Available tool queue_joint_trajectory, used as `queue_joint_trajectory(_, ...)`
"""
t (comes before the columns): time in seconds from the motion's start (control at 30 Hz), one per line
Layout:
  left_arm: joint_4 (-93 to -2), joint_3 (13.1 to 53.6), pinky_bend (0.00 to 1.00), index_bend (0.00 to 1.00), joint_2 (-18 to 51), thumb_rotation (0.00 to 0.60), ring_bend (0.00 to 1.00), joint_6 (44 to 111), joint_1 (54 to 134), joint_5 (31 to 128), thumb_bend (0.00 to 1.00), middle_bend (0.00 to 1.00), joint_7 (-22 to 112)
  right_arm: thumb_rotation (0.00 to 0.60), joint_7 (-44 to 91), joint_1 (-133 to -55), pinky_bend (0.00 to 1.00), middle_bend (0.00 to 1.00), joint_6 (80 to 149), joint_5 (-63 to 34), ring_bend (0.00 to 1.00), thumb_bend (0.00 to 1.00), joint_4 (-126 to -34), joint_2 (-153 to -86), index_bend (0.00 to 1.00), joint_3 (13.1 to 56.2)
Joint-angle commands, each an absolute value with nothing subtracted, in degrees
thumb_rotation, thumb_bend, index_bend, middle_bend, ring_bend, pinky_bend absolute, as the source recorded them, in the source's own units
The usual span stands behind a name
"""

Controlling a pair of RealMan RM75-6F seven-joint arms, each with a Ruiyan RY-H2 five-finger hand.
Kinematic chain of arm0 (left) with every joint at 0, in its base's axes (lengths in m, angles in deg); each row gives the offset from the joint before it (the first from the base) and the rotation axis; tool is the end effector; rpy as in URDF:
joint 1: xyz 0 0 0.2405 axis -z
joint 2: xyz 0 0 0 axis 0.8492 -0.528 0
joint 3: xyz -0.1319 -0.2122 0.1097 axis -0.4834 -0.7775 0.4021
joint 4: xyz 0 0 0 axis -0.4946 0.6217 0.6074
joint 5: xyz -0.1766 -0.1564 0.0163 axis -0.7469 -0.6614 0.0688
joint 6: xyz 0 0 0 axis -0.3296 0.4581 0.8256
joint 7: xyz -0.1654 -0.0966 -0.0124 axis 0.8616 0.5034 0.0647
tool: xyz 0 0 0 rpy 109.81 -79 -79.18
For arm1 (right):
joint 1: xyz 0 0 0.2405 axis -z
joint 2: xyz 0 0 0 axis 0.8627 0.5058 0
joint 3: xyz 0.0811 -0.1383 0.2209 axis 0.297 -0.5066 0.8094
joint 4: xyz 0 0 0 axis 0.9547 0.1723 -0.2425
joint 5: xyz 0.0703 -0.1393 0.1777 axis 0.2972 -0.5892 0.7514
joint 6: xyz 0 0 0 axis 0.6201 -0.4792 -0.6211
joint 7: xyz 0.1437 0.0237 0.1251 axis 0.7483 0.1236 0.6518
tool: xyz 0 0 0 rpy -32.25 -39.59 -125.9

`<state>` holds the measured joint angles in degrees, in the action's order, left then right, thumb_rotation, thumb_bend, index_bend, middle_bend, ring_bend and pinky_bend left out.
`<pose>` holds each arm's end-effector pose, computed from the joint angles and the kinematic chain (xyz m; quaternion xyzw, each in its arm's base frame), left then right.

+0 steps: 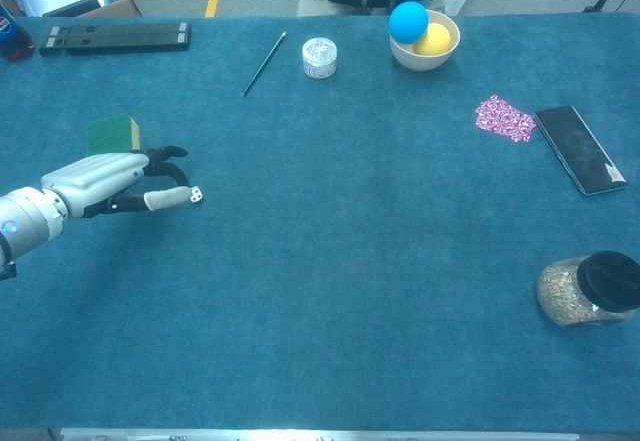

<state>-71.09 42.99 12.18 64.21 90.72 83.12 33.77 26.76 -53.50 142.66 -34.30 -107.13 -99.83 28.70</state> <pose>-0.2378 0.3005 -0.0595 -0.7429 -0.5081 -0.2648 0.3461 -0.3396 -0.1718 0.1593 0.4614 -0.4669 0.4318 0.6186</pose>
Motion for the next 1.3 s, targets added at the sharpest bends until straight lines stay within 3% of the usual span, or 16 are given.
queue_joint_trajectory(0.03,-71.9,43.32,0.0,0.27,11.93,0.0,0.0,64.61,90.46,83.27,0.04,0.0,33.18,0.6,26.93,-53.4,0.18,0.22,142.74,-34.36,0.1,0.29,-107.04,-99.81,0.32,28.64)
queue_joint_trajectory(0.73,-70.81,42.42,0.0,0.27,12.39,0.0,0.0,64.68,90.67,82.82,0.04,0.0,32.84,0.6,27.24,-52.98,0.18,0.22,143.04,-34.32,0.1,0.29,-106.89,-99.63,0.32,28.58)
queue_joint_trajectory(1.03,-71.32,40.99,0.0,0.24,10.55,0.0,0.0,69.48,88.75,85.54,0.04,0.0,35.32,0.6,27.15,-53.23,0.18,0.22,142.73,-34.13,0.11,0.29,-106.84,-99.68,0.32,28.82)
queue_joint_trajectory(1.3,-72.72,38.49,0.0,0.15,6.23,0.181,0.0,79.06,84.11,87.72,0.04,0.0,39.86,0.6,26.98,-53.26,0.18,0.22,142.77,-33.62,0.1,0.29,-106.64,-99.71,0.32,29.16)
